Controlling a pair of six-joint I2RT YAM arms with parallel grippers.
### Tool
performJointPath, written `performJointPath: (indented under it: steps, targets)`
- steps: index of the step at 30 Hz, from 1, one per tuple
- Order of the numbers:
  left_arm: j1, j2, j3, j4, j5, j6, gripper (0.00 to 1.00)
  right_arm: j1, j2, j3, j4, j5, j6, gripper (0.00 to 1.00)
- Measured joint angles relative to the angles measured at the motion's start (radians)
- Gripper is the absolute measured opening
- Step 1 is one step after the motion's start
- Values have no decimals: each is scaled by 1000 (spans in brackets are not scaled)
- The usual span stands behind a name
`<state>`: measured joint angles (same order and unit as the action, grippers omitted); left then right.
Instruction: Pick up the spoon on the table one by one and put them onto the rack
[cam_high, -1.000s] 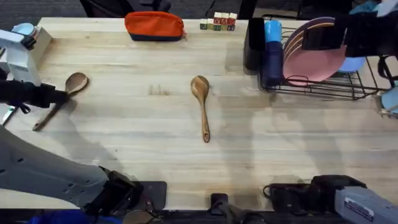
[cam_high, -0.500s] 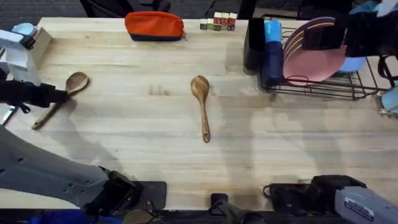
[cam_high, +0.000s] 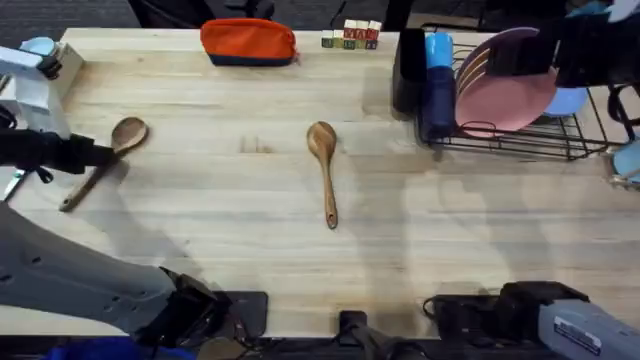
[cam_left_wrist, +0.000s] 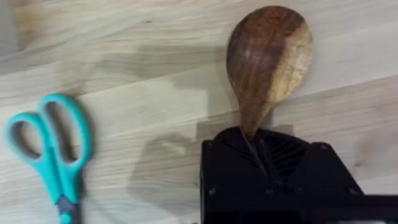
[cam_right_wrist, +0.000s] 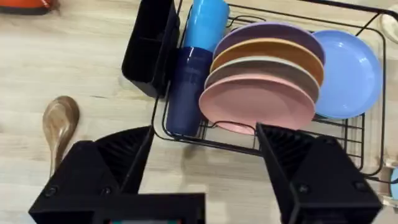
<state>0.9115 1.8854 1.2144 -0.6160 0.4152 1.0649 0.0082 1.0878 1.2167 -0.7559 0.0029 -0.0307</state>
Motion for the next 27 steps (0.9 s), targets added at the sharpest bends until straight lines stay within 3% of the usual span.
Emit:
performJointPath:
  steps: [8, 22, 27]
  targets:
    - [-69, -49, -36, -74, -13, -4, 41, 0, 0, 0, 0, 0, 0, 993]
    - [-301, -222, -43, -118, -13, -42, 41, 0, -10, 0, 31, 0, 0, 993]
    - [-385, -293, -43, -119, 37, -59, 41, 0, -51, 0, 63, 0, 0, 993]
